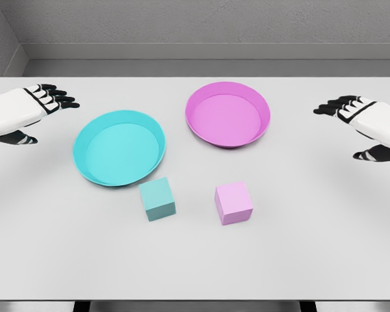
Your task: Place the blocks in the corresponding plates according to their colors
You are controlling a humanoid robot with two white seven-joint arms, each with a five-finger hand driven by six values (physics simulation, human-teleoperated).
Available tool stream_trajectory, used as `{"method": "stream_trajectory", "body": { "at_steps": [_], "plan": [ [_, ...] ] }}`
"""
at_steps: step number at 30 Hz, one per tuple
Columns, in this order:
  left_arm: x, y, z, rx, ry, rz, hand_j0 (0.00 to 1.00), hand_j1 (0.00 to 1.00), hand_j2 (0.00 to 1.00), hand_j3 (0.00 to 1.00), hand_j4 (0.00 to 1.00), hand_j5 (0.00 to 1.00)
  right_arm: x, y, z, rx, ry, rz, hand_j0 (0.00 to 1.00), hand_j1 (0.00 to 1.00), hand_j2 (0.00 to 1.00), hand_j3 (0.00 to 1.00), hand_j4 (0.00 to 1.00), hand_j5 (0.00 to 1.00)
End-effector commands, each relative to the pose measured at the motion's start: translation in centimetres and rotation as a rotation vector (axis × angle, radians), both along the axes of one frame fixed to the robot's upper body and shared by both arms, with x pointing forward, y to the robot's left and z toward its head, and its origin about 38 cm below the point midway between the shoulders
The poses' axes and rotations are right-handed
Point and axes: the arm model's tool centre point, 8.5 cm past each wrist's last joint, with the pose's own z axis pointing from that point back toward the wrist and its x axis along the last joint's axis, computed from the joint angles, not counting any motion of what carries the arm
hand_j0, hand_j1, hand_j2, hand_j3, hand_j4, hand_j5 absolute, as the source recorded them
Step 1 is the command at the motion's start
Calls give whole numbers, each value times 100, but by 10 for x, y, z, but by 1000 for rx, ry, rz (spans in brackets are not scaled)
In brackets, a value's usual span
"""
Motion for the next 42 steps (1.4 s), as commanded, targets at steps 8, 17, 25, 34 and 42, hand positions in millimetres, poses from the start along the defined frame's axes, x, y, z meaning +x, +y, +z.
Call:
{"method": "stream_trajectory", "body": {
  "at_steps": [8,17,25,34,42],
  "plan": [
    [-23,-28,5,33,-7,-115,100,100,100,100,100,100,3,22,-17,26,38,41,100,100,100,100,100,100],
    [-63,-100,-19,-32,41,-327,100,100,100,100,100,100,21,124,-52,-293,131,340,100,100,100,100,100,100],
    [-53,-141,-25,84,22,-417,100,100,100,100,100,100,10,155,-53,-351,112,566,100,100,100,100,100,100],
    [-56,-179,-39,109,18,-509,100,100,100,100,100,100,9,166,-45,-352,75,639,100,100,100,100,100,100],
    [-62,-199,-54,128,43,-550,100,100,100,100,100,100,9,174,-45,-343,68,654,100,100,100,100,100,100]
  ]
}}
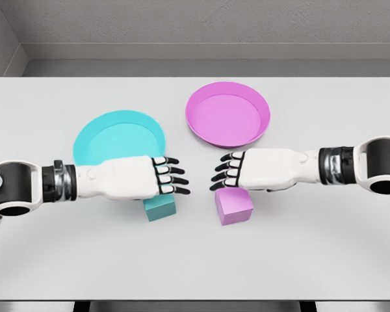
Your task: Place the blocks in the corresponding plates according to their colors
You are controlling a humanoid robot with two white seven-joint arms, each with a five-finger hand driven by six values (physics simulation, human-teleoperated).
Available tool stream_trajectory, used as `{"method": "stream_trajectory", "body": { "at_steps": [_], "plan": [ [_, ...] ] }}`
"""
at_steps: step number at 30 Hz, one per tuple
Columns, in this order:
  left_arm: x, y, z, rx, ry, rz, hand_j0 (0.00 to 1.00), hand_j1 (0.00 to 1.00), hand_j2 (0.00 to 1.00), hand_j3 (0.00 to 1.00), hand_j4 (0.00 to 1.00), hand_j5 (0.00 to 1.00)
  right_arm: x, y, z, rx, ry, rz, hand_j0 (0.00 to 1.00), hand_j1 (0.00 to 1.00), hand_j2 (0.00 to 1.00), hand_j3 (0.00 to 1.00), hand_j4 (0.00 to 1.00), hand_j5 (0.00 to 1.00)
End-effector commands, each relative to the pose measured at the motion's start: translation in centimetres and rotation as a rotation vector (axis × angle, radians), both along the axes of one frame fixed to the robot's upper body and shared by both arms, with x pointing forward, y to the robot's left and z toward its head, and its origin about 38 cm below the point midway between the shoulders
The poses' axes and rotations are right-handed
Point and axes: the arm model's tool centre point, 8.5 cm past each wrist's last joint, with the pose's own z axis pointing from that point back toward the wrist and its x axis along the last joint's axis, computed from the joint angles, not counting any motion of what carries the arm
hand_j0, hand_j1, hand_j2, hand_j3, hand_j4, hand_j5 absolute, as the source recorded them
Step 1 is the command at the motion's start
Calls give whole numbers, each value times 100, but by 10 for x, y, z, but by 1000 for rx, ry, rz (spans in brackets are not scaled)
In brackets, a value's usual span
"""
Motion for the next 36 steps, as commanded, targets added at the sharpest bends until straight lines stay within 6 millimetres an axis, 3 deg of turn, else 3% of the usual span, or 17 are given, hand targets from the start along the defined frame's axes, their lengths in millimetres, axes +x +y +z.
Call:
{"method": "stream_trajectory", "body": {
  "at_steps": [1,6,17,18,19,20,23,26,36],
  "plan": [
    [-1,-5,-3,7,0,-9,100,100,100,100,100,100,0,2,-1,6,6,3,100,100,100,100,100,100],
    [-1,-5,-7,43,-24,-15,100,100,100,100,100,100,-8,8,-16,-25,33,30,100,100,100,100,100,100],
    [-3,-18,-13,73,-40,-57,100,100,100,100,100,100,-11,10,-26,-65,30,44,100,100,100,100,100,100],
    [-4,-18,-12,73,-40,-59,100,100,100,100,100,100,-11,9,-26,-72,24,43,94,94,94,94,94,94],
    [-4,-18,-13,74,-39,-58,100,100,100,100,100,100,-10,9,-25,-74,18,42,70,70,70,70,70,70],
    [-3,-18,-13,74,-40,-58,100,100,100,100,100,100,-9,8,-24,-73,12,40,61,61,61,61,61,61],
    [-3,-17,-14,98,-35,-55,99,99,99,99,99,99,-9,8,-23,-72,11,39,60,60,60,60,60,60],
    [-2,-17,-12,98,-40,-55,85,85,85,85,85,85,-9,8,-23,-70,10,38,60,60,60,60,60,60],
    [-1,-16,-10,106,-44,-54,65,65,65,65,65,65,-2,7,-10,-53,-19,28,55,55,55,55,55,55]
  ]
}}
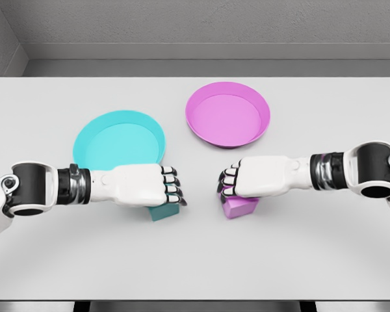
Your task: Place the blocks in the corresponding plates according to their colors
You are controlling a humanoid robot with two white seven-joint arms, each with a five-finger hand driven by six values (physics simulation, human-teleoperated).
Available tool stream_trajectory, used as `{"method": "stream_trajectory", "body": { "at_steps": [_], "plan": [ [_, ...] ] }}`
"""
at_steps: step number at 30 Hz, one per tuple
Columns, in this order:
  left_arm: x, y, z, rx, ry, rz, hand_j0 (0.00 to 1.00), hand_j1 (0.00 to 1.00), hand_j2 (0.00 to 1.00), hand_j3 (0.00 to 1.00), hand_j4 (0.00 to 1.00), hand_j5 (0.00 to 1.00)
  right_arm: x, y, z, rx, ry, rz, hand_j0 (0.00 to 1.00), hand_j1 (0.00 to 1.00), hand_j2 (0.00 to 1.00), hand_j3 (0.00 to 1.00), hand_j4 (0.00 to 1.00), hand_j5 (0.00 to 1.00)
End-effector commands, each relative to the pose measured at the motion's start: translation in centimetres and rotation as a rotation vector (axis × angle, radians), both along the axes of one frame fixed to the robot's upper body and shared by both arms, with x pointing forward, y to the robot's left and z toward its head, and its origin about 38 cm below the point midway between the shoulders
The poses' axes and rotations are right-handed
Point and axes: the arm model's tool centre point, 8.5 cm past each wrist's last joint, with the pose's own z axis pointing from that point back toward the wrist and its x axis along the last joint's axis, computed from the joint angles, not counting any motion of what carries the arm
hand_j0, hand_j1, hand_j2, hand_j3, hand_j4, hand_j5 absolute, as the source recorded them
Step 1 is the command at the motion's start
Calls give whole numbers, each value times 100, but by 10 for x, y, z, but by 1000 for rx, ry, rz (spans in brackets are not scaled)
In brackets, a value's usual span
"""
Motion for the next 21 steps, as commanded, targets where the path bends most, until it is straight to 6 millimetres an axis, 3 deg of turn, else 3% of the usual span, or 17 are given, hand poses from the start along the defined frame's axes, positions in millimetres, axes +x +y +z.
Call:
{"method": "stream_trajectory", "body": {
  "at_steps": [1,4,12,15,18,21],
  "plan": [
    [0,1,0,-2,4,3,63,63,63,63,63,63,2,-1,3,9,-4,-8,55,55,55,55,55,55],
    [1,1,1,-4,1,3,56,56,56,56,56,56,5,-2,11,15,-21,-12,55,55,55,55,55,55],
    [1,-3,9,-70,49,3,56,56,56,56,56,56,21,-12,25,16,-59,-55,53,53,53,53,53,53],
    [0,-5,12,-104,75,3,56,56,56,56,56,56,22,-11,27,22,-62,-55,47,47,47,47,47,47],
    [1,-5,17,-133,93,5,56,56,56,56,56,56,27,-13,32,26,-70,-67,47,47,47,47,47,47],
    [6,5,25,-138,85,26,57,57,57,57,57,57,38,-17,37,23,-82,-92,47,47,47,47,47,47]
  ]
}}
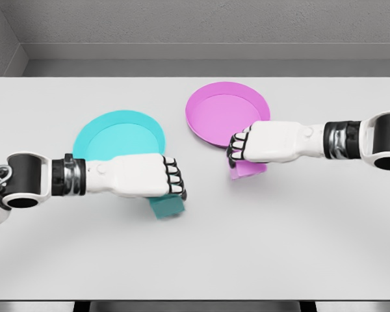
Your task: Place the blocks in the corresponding plates according to their colors
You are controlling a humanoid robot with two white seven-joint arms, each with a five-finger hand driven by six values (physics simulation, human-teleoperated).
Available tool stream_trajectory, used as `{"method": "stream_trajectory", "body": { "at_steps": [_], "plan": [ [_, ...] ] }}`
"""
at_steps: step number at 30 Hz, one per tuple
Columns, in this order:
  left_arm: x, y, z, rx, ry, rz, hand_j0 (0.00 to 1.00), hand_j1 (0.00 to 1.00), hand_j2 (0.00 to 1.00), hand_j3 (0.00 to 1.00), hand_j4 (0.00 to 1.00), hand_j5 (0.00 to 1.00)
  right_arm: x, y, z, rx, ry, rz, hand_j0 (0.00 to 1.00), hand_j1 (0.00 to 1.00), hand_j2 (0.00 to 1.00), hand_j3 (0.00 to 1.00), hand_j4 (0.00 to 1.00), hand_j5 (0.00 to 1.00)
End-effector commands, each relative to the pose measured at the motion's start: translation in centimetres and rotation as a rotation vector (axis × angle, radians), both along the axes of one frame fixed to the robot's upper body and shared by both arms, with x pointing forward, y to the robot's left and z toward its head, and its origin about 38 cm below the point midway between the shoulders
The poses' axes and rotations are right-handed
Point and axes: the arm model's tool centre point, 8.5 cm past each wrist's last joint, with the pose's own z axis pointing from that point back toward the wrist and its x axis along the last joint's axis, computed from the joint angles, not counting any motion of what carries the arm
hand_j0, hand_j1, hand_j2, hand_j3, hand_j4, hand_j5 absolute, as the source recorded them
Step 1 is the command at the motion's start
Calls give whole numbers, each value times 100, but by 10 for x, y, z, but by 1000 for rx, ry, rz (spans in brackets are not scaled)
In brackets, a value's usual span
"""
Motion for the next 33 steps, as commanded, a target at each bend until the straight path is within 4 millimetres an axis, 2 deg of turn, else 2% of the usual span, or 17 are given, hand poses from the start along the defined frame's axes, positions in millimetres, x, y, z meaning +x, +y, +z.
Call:
{"method": "stream_trajectory", "body": {
  "at_steps": [1,5,8,11,13,14,18,21,25,26,28,29,30,31,33],
  "plan": [
    [2,8,5,-16,13,20,58,58,58,58,58,58,5,-3,-3,7,16,-22,47,47,47,47,47,47],
    [10,27,20,-10,-6,61,59,59,59,59,59,59,21,-5,0,15,13,-57,47,47,47,47,47,47],
    [14,38,25,-5,-9,89,59,59,59,59,59,59,36,-14,7,28,14,-101,47,47,47,47,47,47],
    [20,50,26,3,1,122,60,60,60,60,60,60,44,-10,13,39,3,-108,47,47,47,47,47,47],
    [31,60,27,8,-2,162,60,60,60,60,60,60,48,-9,18,44,-6,-111,47,47,47,47,47,47],
    [43,72,30,1,-8,214,60,60,60,60,60,60,49,-9,19,46,-6,-113,47,47,47,47,47,47],
    [61,94,24,14,4,300,60,60,60,60,60,60,56,-6,20,54,-6,-122,47,47,47,47,47,47],
    [76,92,17,6,17,333,60,60,60,60,60,60,69,-8,24,87,11,-154,47,47,47,47,47,47],
    [86,85,10,6,22,343,60,60,60,60,60,60,80,-2,25,112,22,-182,47,47,47,47,47,47],
    [89,85,11,12,14,345,61,61,61,61,61,61,82,5,26,121,23,-181,47,47,47,47,47,47],
    [92,85,9,16,13,352,67,67,67,67,67,67,88,13,23,134,37,-185,47,47,47,47,47,47],
    [92,84,9,17,13,351,83,83,83,83,83,83,91,15,21,135,43,-188,47,47,47,47,47,47],
    [92,84,9,17,13,351,95,95,95,95,95,95,94,13,19,133,48,-200,47,47,47,47,47,47],
    [92,84,9,18,12,351,100,100,100,100,100,100,96,12,19,135,51,-208,47,47,47,47,47,47],
    [92,84,9,26,7,351,100,100,100,100,100,100,105,14,14,141,68,-232,47,47,47,47,47,47]
  ]
}}
